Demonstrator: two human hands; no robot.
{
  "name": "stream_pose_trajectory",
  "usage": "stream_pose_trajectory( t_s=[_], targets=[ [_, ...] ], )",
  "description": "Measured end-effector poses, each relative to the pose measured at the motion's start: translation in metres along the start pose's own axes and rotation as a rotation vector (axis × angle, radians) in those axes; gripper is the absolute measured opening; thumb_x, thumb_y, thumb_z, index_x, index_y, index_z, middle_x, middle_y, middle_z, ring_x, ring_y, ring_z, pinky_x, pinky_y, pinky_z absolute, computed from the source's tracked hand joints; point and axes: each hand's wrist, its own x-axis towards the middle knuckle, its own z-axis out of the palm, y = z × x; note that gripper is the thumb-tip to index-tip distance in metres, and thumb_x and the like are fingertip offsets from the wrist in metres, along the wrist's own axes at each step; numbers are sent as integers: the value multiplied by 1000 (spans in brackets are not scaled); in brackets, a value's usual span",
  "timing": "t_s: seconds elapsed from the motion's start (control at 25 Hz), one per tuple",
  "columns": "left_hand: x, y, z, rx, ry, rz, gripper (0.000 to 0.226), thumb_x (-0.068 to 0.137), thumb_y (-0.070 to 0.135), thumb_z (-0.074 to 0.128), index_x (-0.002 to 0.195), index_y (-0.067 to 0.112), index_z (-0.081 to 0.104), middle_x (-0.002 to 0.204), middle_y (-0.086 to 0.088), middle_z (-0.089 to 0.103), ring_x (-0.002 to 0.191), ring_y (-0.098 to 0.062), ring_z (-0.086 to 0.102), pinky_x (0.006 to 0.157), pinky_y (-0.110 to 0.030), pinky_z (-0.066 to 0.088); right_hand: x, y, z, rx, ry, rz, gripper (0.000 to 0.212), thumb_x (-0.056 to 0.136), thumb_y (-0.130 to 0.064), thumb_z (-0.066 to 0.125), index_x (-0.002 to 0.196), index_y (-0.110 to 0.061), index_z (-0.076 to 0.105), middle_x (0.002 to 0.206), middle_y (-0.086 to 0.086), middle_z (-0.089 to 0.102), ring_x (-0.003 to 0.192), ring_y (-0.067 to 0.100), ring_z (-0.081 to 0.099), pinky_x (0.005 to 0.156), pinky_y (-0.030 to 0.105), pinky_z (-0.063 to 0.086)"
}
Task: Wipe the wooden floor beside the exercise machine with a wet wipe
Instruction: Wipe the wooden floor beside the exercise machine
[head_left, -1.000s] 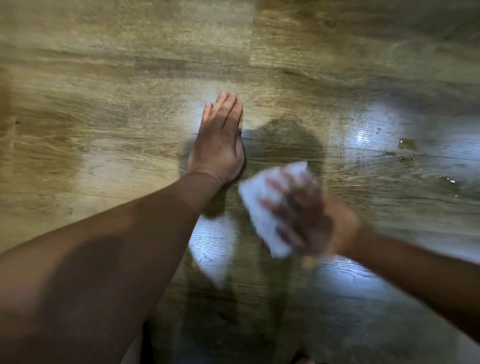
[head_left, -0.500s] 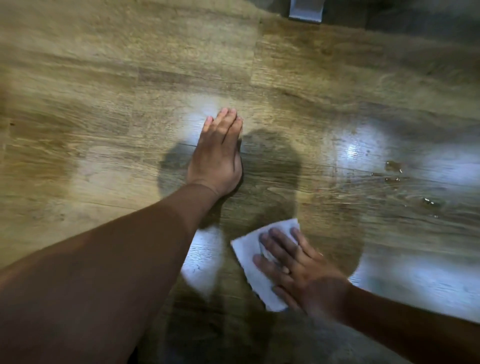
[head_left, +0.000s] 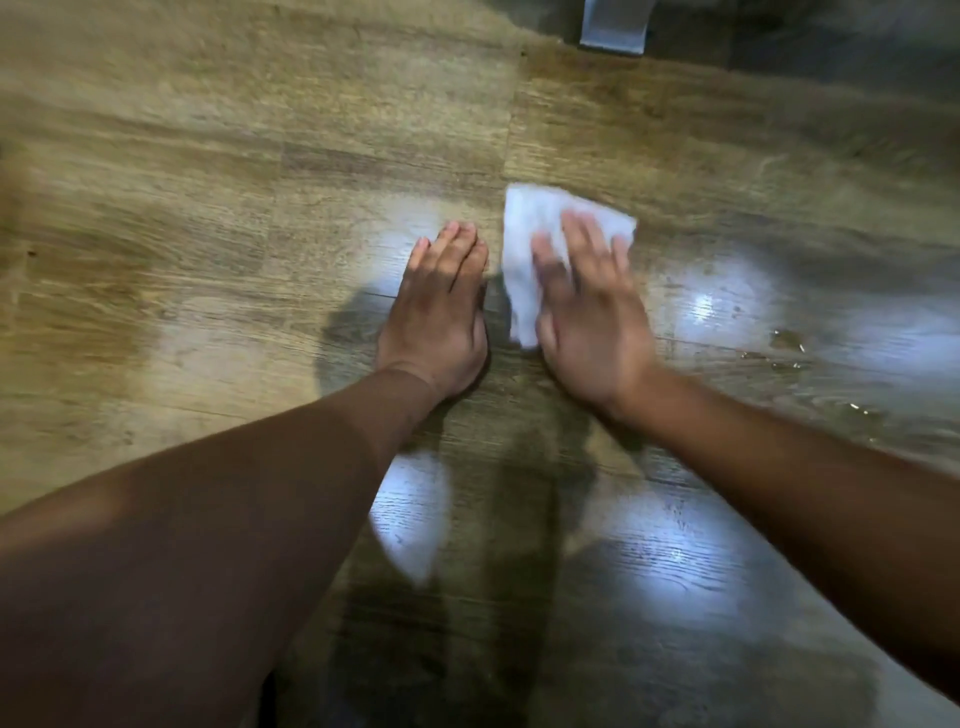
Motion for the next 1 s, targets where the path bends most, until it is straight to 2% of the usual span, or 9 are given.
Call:
stream_pose_trajectory(
  t_s=[0.12, 0.2, 0.32, 0.44, 0.52, 0.64, 0.76, 0.84, 1.0],
  targets=[
    [2, 1, -1, 11, -2, 14, 58, 85, 18, 38, 138, -3, 46, 146, -20, 45, 141, -33, 34, 121, -45, 16, -107, -25, 20, 52, -78, -432, 66, 93, -35, 44, 151, -5, 33, 158, 23, 26, 149, 39, 17, 121, 55, 13],
    [0, 0, -1, 17, -13, 18, 60, 84, 18, 37, 139, -4, 46, 147, -20, 45, 141, -33, 33, 121, -46, 16, -93, -3, 12, 55, -155, -620, 59, 96, -34, 41, 149, -8, 38, 156, 21, 32, 147, 38, 25, 120, 52, 21],
    [1, -1, -1, 12, -17, 2, 57, 86, 14, 40, 140, -3, 44, 148, -19, 43, 143, -32, 32, 122, -44, 14, 5, 20, -6, 62, -28, -207, 52, 98, -31, 36, 149, -17, 36, 153, 20, 36, 141, 41, 36, 112, 48, 35],
    [-2, 0, -2, 2, -14, 7, 55, 87, 13, 43, 141, -1, 44, 149, -17, 43, 143, -31, 31, 122, -42, 11, 94, 40, -28, 93, 4, 44, 57, 103, -26, 30, 157, -14, 15, 165, 15, 3, 153, 31, 1, 122, 45, 2],
    [-1, 0, -1, 0, -8, 17, 54, 89, 13, 42, 141, -1, 44, 149, -17, 43, 143, -31, 31, 123, -41, 10, 104, 37, -33, 108, -9, 94, 58, 103, -25, 32, 158, -19, 14, 165, 15, -1, 153, 29, -5, 122, 44, -4],
    [-1, -1, 0, -15, 17, 2, 54, 88, 14, 40, 140, -1, 45, 147, -17, 45, 142, -31, 32, 122, -41, 11, 16, 9, -5, 78, 10, 5, 61, 98, -32, 37, 156, -25, 19, 164, 20, 8, 152, 37, 4, 123, 54, 5],
    [1, 0, 0, -8, 17, 12, 56, 86, 14, 43, 139, -3, 45, 147, -19, 45, 142, -32, 32, 121, -41, 12, -135, -29, 18, 84, -105, -371, 73, 90, -43, 45, 156, -23, 22, 160, 22, 18, 149, 40, 11, 120, 58, 10],
    [-1, -2, 0, -6, 9, 10, 56, 85, 14, 44, 139, -3, 46, 147, -18, 44, 142, -32, 32, 122, -42, 12, -158, -22, 15, 107, -215, -484, 67, 90, -43, 43, 153, -25, 29, 159, 15, 27, 149, 35, 19, 119, 53, 17],
    [0, 2, -1, 1, -11, 2, 56, 86, 13, 42, 140, -2, 45, 148, -18, 44, 143, -32, 32, 122, -42, 10, -18, 13, -6, 142, 17, -157, 57, 94, -31, 35, 149, -19, 40, 159, 15, 27, 147, 32, 24, 118, 48, 24]
  ],
)
